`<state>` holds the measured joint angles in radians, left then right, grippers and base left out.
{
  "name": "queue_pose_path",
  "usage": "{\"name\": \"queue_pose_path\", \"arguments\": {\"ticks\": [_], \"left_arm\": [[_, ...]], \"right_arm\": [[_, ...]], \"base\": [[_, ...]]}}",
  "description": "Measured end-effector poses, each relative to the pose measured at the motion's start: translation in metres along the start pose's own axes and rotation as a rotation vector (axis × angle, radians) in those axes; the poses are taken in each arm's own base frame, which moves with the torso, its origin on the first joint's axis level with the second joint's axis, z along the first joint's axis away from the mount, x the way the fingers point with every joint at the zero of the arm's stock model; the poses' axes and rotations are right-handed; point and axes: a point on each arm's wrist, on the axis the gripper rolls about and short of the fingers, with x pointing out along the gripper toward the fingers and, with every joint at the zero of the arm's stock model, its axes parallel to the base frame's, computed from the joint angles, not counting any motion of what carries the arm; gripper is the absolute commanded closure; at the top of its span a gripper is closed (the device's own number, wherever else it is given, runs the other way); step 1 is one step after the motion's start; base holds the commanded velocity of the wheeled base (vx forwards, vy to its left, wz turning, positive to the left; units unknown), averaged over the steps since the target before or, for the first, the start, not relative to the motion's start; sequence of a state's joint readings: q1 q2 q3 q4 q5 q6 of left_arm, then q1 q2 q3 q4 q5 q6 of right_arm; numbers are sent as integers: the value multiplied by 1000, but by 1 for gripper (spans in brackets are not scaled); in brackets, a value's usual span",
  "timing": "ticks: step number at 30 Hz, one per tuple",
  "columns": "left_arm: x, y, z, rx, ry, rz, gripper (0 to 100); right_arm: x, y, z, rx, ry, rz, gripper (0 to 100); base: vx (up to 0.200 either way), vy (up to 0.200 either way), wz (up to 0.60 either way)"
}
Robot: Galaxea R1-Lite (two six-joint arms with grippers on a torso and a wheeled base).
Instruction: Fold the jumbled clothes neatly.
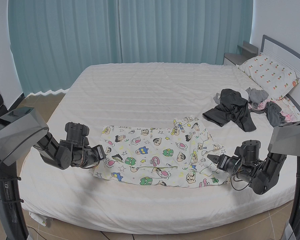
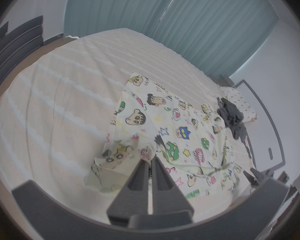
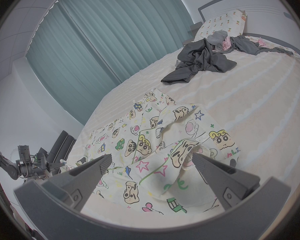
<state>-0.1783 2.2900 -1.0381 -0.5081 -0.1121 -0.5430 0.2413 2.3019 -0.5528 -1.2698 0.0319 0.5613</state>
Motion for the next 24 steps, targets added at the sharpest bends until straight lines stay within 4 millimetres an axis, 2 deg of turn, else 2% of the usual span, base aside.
{"name": "queue_pose_path", "arguments": {"ticks": [8,19,20,24], "left_arm": [[31,7,12,-103,-54,35,100],[55,14,10,-121,-76,83,100],[57,15,10,-130,-82,87,0],[62,14,13,-203,-96,80,0]], "right_arm": [[1,-1,0,1,0,-3,0],[1,-2,-1,1,4,-5,0],[1,-2,-1,1,5,-6,0],[1,-2,-2,1,8,-6,0]], "base": [[0,0,0],[0,0,0],[0,0,0],[0,0,0]]}}
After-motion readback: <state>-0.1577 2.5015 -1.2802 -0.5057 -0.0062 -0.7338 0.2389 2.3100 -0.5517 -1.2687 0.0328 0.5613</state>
